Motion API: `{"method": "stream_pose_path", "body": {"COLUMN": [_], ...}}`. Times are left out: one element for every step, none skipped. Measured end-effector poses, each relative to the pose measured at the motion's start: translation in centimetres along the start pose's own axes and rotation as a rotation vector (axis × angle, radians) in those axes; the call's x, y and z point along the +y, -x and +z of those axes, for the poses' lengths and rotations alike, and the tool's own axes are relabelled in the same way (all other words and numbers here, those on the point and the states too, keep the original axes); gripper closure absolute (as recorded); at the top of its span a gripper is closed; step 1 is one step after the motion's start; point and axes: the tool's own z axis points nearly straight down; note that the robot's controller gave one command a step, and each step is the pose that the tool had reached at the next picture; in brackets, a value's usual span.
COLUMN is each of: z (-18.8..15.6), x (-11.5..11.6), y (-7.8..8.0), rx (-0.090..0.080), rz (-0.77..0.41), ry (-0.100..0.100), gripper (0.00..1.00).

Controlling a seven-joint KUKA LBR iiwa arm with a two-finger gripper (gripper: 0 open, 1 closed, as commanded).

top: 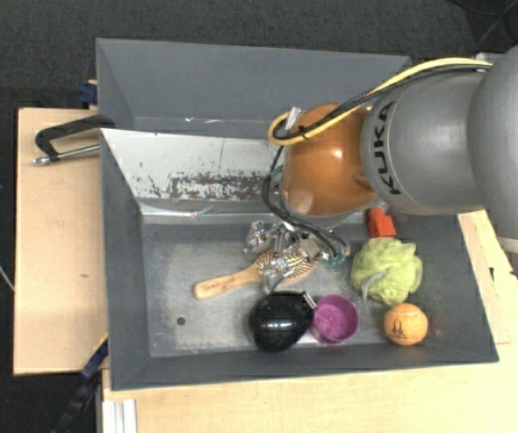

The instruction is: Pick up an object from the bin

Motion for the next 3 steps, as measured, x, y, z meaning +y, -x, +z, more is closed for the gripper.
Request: {"method": "stream_pose_path", "body": {"z": [-5.0, -10.5, -13.2], "x": [1.9, -0.6, -3.6], "y": [1.3, -0.6, -1.4], "rx": [0.007, 0.003, -0.001], "rz": [0.026, 0.016, 0.041], "ry": [0.003, 0.006, -0.004], "gripper": [1.0, 1.0, 1.0]}}
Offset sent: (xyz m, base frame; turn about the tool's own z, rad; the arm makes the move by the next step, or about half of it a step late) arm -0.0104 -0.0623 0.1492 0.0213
